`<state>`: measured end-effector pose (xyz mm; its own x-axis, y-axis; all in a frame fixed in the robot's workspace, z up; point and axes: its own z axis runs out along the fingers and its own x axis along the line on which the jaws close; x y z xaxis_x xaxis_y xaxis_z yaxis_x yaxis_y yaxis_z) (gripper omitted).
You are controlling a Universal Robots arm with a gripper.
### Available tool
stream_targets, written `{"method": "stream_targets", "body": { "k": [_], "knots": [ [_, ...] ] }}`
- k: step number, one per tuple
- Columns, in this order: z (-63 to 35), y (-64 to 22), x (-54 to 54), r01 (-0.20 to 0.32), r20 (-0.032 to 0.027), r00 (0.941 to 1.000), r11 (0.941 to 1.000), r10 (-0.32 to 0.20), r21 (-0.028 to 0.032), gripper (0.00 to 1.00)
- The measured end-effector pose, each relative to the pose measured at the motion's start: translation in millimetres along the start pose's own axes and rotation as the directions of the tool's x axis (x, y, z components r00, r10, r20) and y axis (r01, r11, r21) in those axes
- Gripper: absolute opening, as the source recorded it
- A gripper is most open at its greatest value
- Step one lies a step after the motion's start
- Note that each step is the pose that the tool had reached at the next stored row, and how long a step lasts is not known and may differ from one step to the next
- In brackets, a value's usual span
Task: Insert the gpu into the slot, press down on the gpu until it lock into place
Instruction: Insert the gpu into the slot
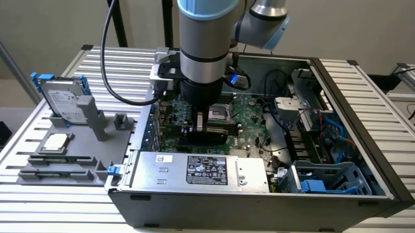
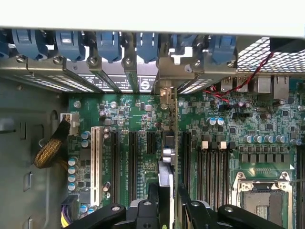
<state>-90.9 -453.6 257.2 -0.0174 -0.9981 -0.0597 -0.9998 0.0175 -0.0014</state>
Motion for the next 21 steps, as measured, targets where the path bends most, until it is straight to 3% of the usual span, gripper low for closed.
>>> {"method": "stream_targets", "body": {
  "k": [6,14,21],
  "knots": [
    [0.9,-0.3,0.1,0.001,0.0014,1.0000,1.0000,-0.001,-0.0008,0.26],
    [1.3,-0.4,0.1,0.001,0.0105,0.9999,1.0000,-0.001,-0.0018,0.26],
    [0.9,-0.4,0.0,0.002,0.0112,0.9999,1.0000,-0.002,-0.0027,0.26]
  ]
}}
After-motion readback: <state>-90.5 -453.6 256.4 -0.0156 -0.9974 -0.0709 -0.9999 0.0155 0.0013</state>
